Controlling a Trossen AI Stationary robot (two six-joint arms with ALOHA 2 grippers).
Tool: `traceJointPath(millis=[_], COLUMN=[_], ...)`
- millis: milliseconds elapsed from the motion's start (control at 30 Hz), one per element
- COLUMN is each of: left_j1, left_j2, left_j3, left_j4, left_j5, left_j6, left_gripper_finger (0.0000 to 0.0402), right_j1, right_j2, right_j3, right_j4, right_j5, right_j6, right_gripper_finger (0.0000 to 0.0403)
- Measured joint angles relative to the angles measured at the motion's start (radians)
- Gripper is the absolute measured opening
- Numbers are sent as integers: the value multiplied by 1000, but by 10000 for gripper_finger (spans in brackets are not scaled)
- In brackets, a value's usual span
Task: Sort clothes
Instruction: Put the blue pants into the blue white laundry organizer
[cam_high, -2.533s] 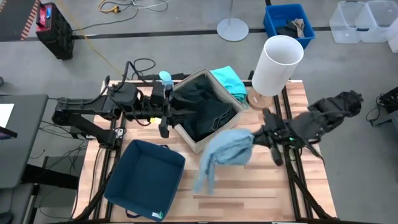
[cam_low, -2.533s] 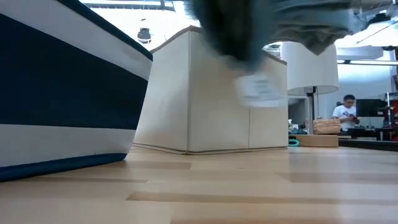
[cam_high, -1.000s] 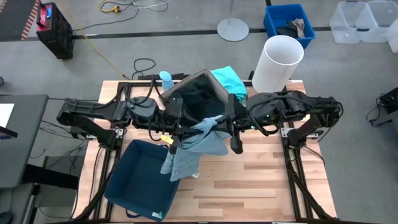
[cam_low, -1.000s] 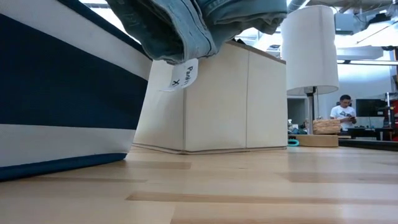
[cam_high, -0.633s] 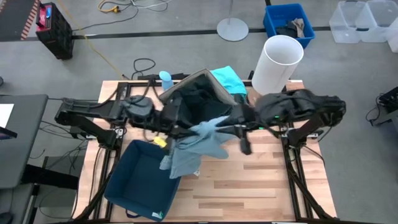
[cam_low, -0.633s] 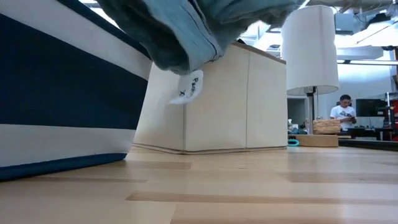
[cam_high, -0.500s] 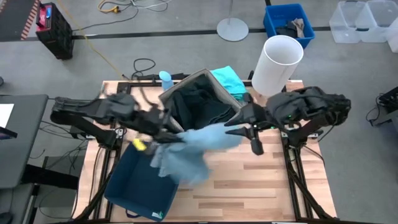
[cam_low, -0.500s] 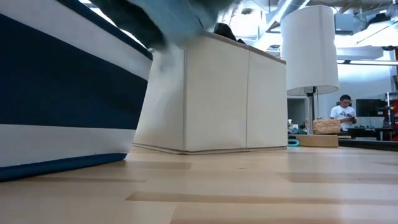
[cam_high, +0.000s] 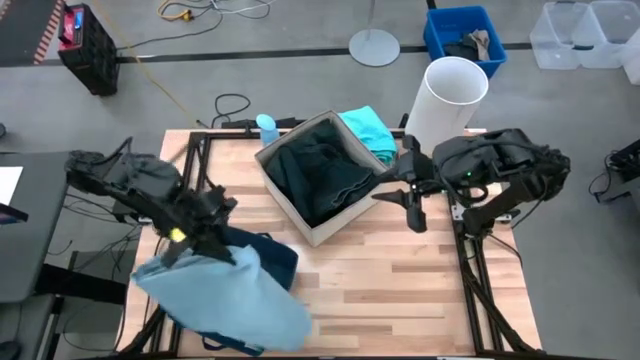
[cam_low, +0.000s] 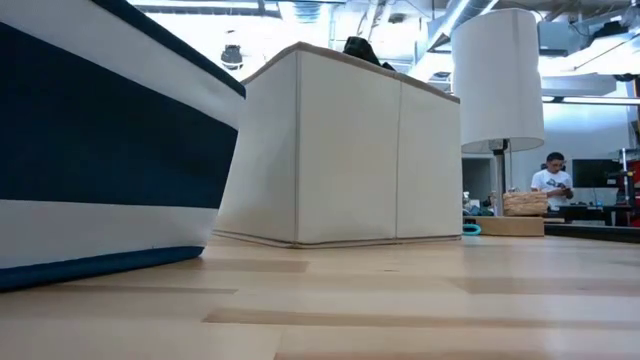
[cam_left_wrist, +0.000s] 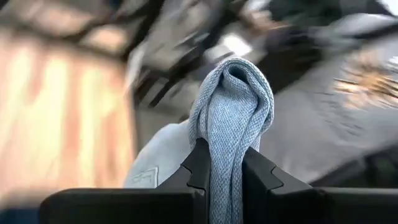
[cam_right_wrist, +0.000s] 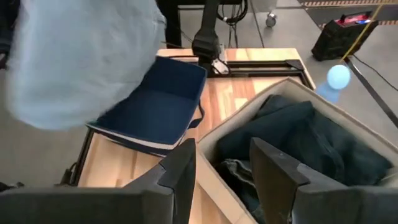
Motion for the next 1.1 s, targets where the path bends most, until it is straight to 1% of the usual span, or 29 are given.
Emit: traceJointPath(millis=[67, 167, 233, 300, 367, 500, 633, 733, 867, 1000, 1100], left_j1=[-1, 0, 0, 0, 1, 0, 0, -5, -25, -29, -29], left_j2=[-1, 21, 46, 73, 95, 151, 231, 296, 374, 428, 442], left_j3=[0, 0, 0, -1, -1, 1, 1, 1, 2, 2, 2], left_j4=[-127, -288, -351, -368, -362, -398, -532, -572, -534, -502, -505], left_j5=[-52, -69, -67, -39, 2, 8, -16, -54, -71, -50, -28], left_j6=[-104, -223, -259, -285, -305, -308, -304, -274, -229, -228, -238], left_gripper_finger=[36, 36, 36, 36, 36, 41, 42, 47, 78, 138, 190], right_j1=[-8, -12, -17, -19, -21, -24, -24, -24, -24, -24, -24], right_j2=[-3, -3, -1, 0, -1, -1, -1, 0, 0, 0, 0], right_j3=[0, 0, 0, 0, 0, 0, 0, 0, 0, 0, 0], right_j4=[0, 0, 0, 0, 0, 0, 0, 0, 0, -3, -5], right_j5=[0, 0, 0, 0, 0, 0, 0, 0, 0, 0, 0], right_j6=[-12, -23, -34, -45, -47, -48, -48, -48, -48, -52, -58], right_gripper_finger=[159, 156, 155, 155, 155, 155, 155, 155, 155, 155, 155])
